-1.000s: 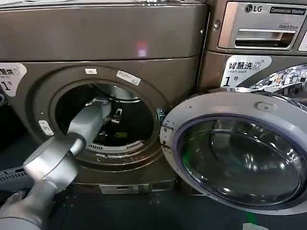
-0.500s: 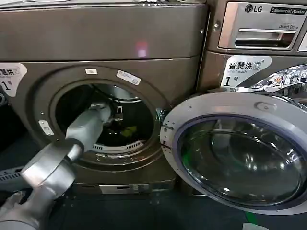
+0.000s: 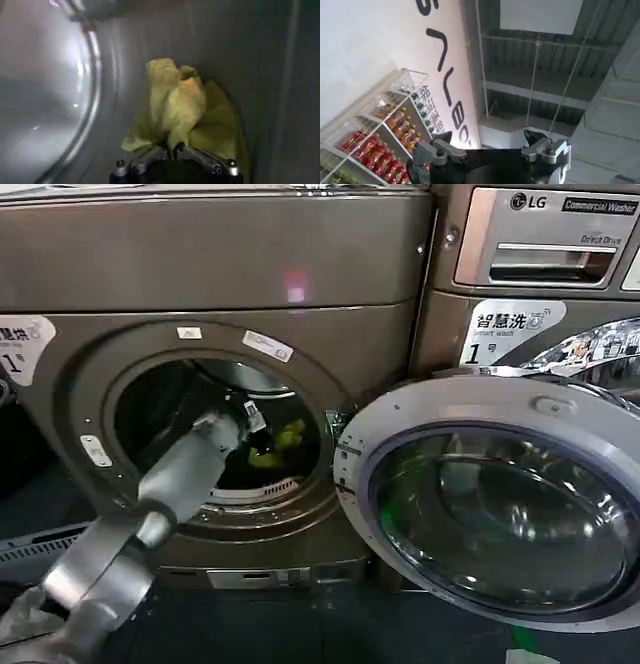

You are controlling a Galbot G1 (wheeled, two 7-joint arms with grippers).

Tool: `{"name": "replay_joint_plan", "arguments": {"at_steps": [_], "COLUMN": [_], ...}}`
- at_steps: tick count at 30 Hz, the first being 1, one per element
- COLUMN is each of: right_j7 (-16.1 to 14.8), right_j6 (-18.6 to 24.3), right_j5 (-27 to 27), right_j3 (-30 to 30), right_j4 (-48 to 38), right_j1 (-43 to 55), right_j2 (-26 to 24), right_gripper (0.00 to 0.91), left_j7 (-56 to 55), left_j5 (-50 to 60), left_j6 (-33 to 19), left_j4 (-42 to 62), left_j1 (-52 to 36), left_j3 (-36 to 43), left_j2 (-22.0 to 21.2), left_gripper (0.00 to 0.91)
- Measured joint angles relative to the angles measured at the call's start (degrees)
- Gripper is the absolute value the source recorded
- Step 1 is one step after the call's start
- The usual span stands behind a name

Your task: Grasp the clothes from the dryer.

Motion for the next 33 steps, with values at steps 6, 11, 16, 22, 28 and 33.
{"name": "replay_joint_plan", "arguments": {"at_steps": [6,11,16,22,28,33], "right_j7": [0.2,0.3,0.7,1.6,2.3,2.4], "right_j6": [0.4,1.0,1.4,2.1,2.6,2.5], "right_j5": [0.2,0.5,-0.2,-0.4,-0.4,0.2], "right_j3": [-0.1,0.5,1.0,2.0,2.8,3.4], "right_j4": [0.1,0.2,0.6,0.3,-0.5,-0.5], "right_j1": [-0.2,-0.7,-1.4,-2.2,-2.5,-2.5], "right_j2": [-0.1,-0.7,-1.2,-1.7,-2.0,-2.1], "right_gripper": [0.907,0.907,0.907,0.907,0.907,0.907], "left_j7": [-8.3,-16.0,-23.8,-33.2,-41.1,-45.8], "left_j5": [-5.1,-8.9,-11.6,-15.0,-17.6,-18.2], "left_j6": [2.7,3.0,1.4,-1.7,-5.6,-8.5], "left_j4": [-7.6,-14.3,-20.0,-27.2,-34.0,-39.0], "left_j1": [5.1,10.0,15.2,21.9,28.0,33.0], "left_j3": [-6.1,-11.9,-16.8,-22.0,-26.4,-29.0], "left_j2": [0.6,0.6,0.0,-1.2,-2.6,-3.7], "left_gripper": [0.0,0.0,0.0,0.0,0.0,0.0]}}
